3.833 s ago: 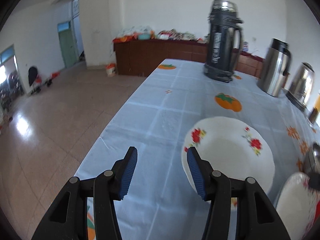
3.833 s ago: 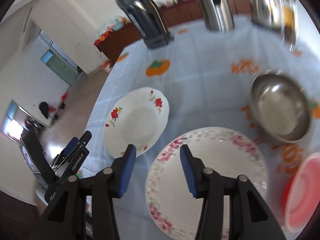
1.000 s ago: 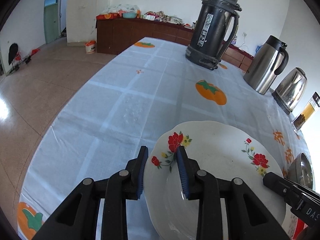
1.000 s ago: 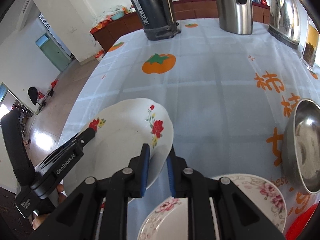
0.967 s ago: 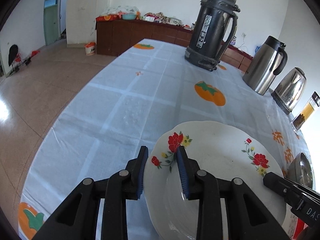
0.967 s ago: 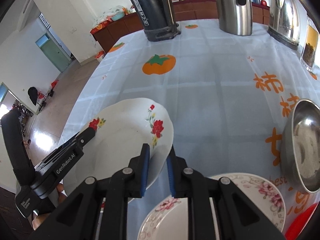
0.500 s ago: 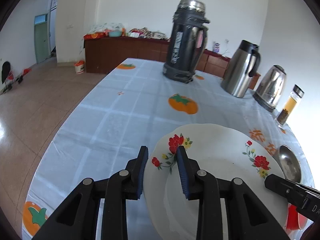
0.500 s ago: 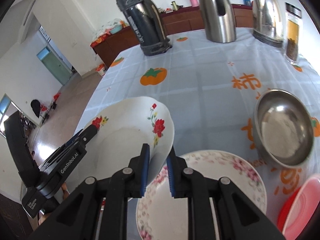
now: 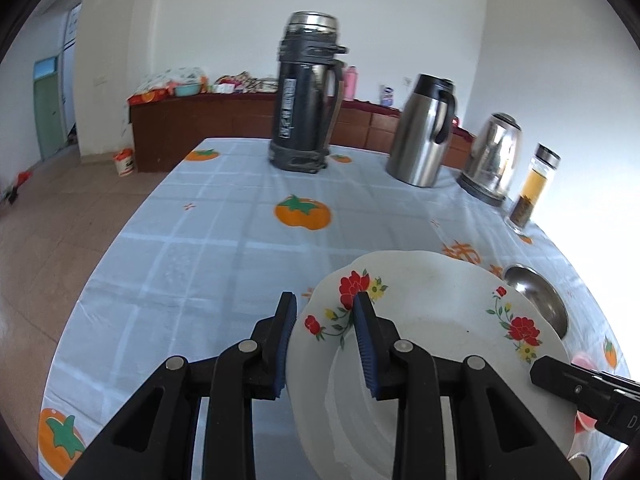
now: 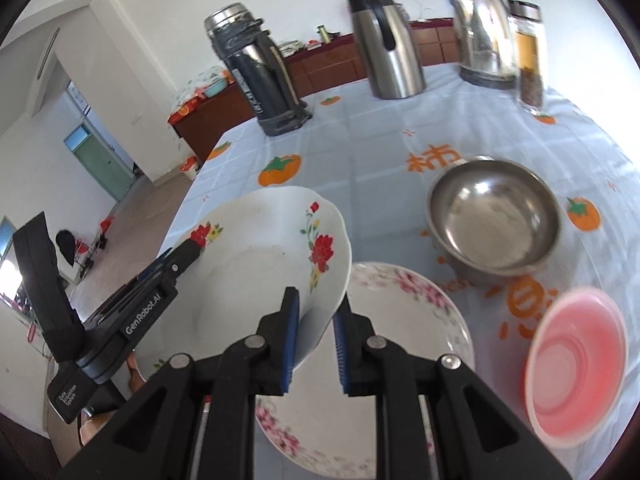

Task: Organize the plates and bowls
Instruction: 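Carry the red-flower plate with the left gripper onto the plate stack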

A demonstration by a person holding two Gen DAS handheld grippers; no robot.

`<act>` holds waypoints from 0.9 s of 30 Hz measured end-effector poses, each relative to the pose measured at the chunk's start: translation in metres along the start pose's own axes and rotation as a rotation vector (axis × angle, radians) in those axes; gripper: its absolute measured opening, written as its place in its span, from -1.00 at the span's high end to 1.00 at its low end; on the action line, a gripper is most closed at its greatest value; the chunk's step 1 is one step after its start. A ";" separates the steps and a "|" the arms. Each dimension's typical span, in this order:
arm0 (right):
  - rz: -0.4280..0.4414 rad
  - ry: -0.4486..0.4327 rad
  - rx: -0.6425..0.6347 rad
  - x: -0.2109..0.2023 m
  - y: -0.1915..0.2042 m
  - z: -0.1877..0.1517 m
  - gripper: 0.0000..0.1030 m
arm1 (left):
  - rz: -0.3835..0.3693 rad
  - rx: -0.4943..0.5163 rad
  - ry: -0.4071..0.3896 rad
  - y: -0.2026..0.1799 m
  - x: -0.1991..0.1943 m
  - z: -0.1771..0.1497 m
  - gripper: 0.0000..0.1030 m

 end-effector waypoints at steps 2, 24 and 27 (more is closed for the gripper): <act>0.002 -0.009 0.020 -0.006 -0.009 -0.004 0.67 | -0.020 0.019 0.006 -0.010 0.001 -0.003 0.38; -0.024 -0.055 0.137 -0.034 -0.058 -0.051 0.67 | -0.063 0.169 0.028 -0.067 -0.001 -0.033 0.38; -0.005 -0.047 0.122 -0.035 -0.053 -0.054 0.69 | -0.140 0.198 0.025 -0.081 -0.007 -0.036 0.41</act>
Point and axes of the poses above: each gripper's, at about its wrist camera, not at the fingertips, and x roughly the way its jaws point, y to its left, z to its top, the point moved 5 cm from there along x, roughly the way its jaws point, and after that the axes turned 7 degrees about y, right-handed, at the moved point
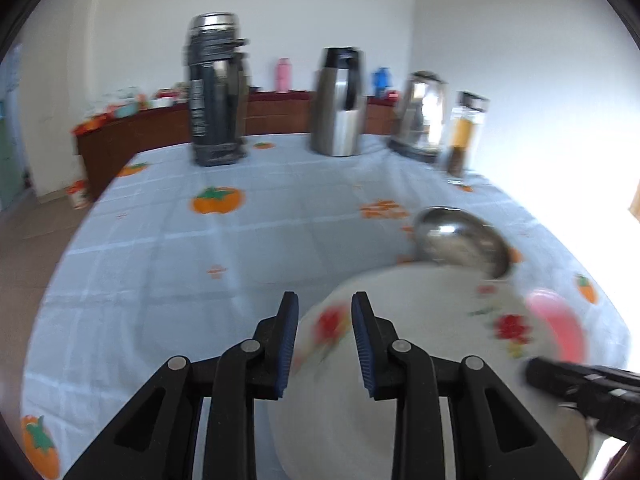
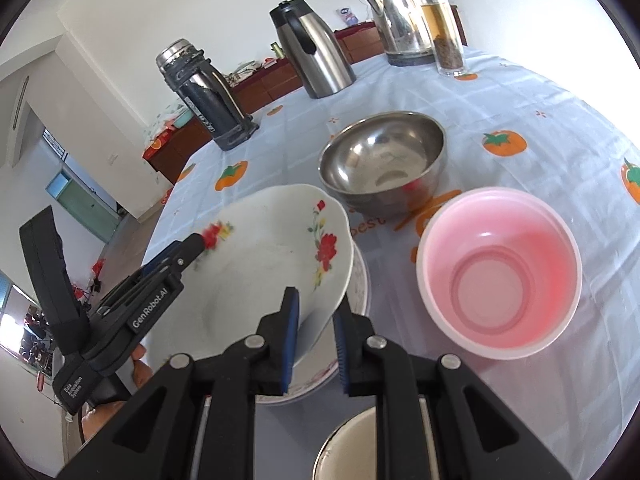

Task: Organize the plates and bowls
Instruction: 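Carry the red-flower plate with the left gripper onto the plate stack, then open the left gripper and lift it away from the stack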

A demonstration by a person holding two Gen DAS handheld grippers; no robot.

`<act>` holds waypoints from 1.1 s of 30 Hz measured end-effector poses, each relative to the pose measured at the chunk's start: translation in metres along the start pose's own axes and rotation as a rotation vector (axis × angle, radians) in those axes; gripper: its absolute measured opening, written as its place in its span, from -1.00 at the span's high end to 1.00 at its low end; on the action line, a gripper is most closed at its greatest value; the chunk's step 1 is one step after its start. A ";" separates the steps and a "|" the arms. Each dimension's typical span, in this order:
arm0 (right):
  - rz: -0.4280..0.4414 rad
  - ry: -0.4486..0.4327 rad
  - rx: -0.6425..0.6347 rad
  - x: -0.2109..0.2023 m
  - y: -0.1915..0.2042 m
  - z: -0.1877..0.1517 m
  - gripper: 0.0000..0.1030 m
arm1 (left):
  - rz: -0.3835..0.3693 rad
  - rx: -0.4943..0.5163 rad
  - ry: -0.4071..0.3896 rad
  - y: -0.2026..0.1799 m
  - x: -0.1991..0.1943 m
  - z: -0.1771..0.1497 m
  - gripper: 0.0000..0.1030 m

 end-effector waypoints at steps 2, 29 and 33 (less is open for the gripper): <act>-0.039 -0.007 -0.011 0.001 0.001 -0.002 0.69 | 0.022 0.064 -0.021 -0.017 -0.005 -0.003 0.41; -0.040 0.095 0.008 0.023 -0.022 -0.021 0.66 | 0.158 -0.195 -0.034 0.087 -0.010 0.009 0.41; -0.051 0.105 -0.002 0.022 -0.020 -0.022 0.64 | 0.161 -0.193 -0.023 0.087 -0.007 0.008 0.41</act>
Point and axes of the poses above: each gripper's, at about its wrist camera, not at the fingertips, and x roughly the way its jaws point, y to its left, z to its top, the point moved 5 cm from there along x, roughly the way its jaws point, and after that the axes turned 7 degrees about y, right-handed, at the moved point
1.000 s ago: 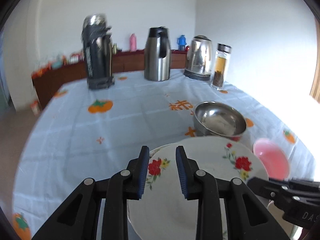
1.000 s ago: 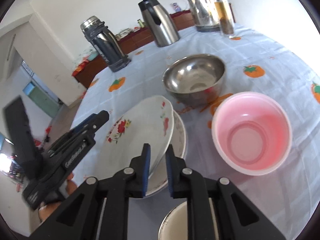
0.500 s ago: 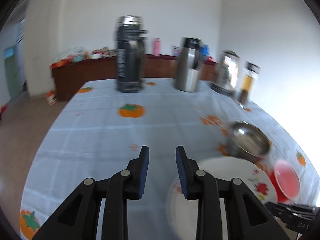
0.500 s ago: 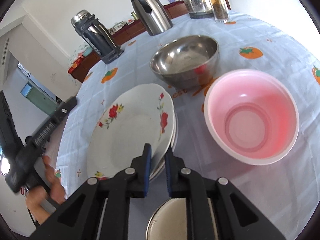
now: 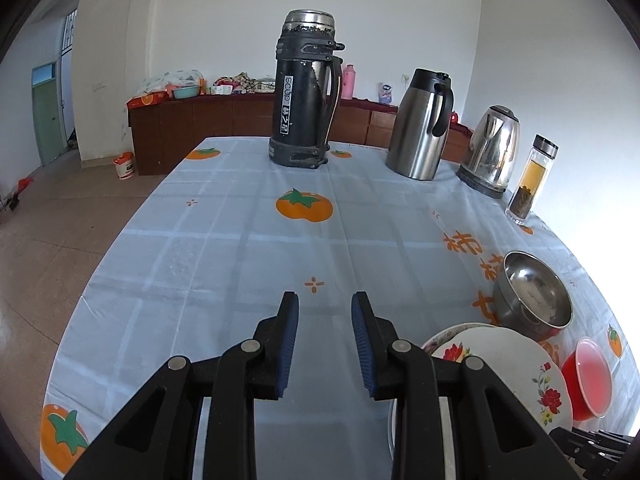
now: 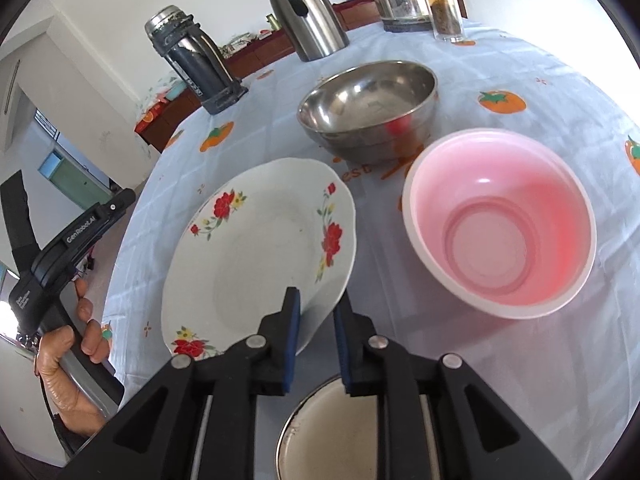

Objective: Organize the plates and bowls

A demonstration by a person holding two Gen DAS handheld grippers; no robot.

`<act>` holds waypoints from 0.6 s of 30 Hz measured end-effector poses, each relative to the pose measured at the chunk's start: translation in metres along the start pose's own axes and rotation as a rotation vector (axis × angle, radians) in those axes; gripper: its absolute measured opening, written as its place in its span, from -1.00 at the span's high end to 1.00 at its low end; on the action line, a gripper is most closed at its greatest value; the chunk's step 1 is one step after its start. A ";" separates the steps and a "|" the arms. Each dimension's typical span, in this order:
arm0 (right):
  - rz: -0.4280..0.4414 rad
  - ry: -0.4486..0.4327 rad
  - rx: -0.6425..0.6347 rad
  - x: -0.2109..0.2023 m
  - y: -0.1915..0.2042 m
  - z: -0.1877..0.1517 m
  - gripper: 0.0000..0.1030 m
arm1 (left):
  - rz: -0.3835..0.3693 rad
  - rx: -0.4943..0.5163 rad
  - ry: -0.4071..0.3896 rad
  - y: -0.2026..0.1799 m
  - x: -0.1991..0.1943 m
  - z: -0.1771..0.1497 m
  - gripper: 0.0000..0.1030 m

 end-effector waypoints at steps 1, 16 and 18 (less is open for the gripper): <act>-0.003 0.004 -0.004 0.000 0.000 0.000 0.64 | 0.003 -0.001 0.001 0.000 0.001 0.000 0.41; -0.101 0.007 -0.139 -0.002 0.010 0.004 0.77 | 0.015 -0.008 0.021 0.002 0.005 -0.001 0.41; -0.104 0.006 -0.130 0.001 0.010 0.006 0.76 | 0.015 -0.006 0.024 0.001 0.005 -0.001 0.41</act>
Point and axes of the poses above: each gripper's, at about its wrist camera, not at the fingertips, and x roughly the way its jaws point, y to its left, z to its top, the point moved 5 cm from there along x, roughly the way its jaws point, and after that the axes turned 7 degrees about y, right-handed, at the moved point
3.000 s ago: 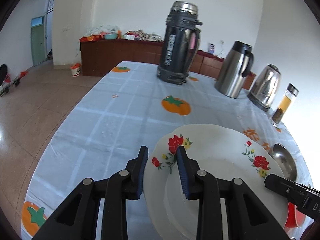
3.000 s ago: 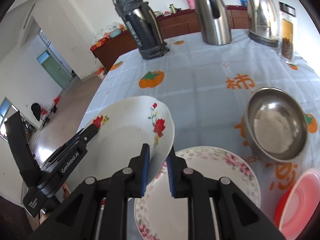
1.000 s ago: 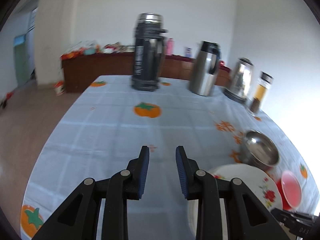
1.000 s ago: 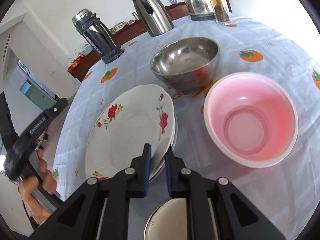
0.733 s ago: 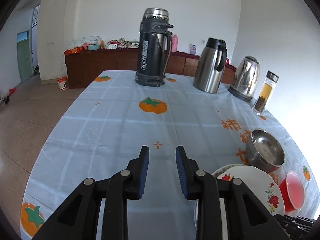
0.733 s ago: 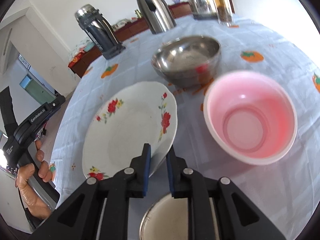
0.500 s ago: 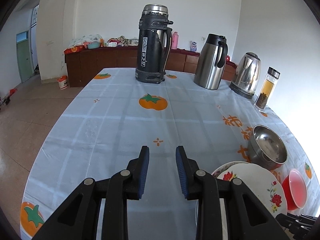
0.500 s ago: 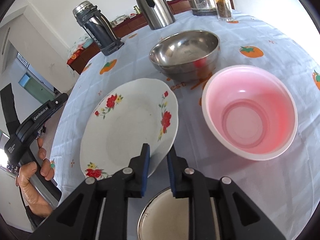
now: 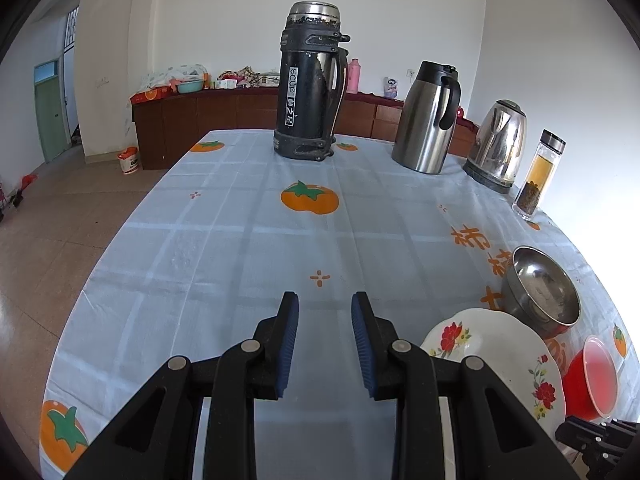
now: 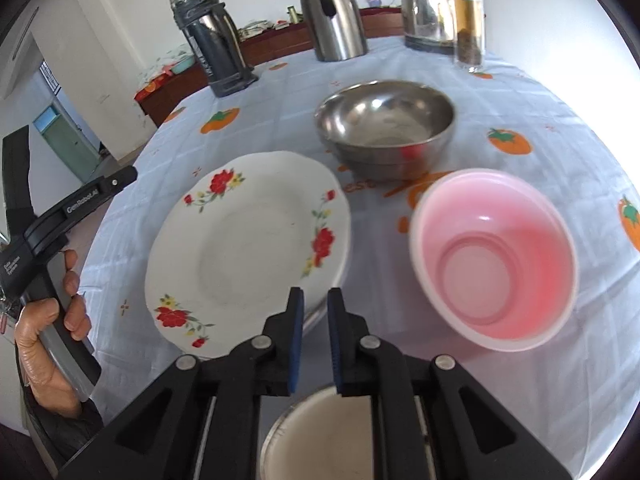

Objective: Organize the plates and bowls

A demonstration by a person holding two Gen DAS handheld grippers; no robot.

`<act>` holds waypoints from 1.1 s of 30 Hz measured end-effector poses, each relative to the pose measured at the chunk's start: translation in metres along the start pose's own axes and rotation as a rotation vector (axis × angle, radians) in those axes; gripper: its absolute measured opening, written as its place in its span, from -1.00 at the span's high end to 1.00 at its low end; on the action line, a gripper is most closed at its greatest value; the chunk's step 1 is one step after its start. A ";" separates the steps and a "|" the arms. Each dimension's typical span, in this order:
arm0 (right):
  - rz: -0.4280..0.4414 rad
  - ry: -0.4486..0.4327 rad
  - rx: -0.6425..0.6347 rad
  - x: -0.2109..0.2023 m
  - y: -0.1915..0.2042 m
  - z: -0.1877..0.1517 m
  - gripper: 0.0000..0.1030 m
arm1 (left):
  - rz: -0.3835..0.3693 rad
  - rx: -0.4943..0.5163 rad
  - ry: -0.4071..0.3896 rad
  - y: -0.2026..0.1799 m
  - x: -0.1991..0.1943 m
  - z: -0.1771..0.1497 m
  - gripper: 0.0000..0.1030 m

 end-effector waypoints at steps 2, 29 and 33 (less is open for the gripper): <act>-0.011 -0.009 0.000 0.002 -0.002 0.004 0.76 | 0.001 0.006 -0.001 -0.001 0.000 0.000 0.41; 0.061 -0.223 0.036 -0.059 -0.034 0.025 0.71 | 0.015 0.045 0.010 -0.010 0.012 -0.006 0.41; 0.041 -0.243 0.057 -0.068 -0.052 0.019 0.71 | 0.008 0.052 -0.004 -0.013 0.013 -0.006 0.41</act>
Point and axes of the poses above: each gripper's, at about its wrist camera, not at the fingertips, and x roughly the way its jaws point, y to its left, z to its top, the point moved 5 cm from there along x, roughly the way its jaws point, and after that the axes turned 7 degrees about y, right-handed, at the moved point
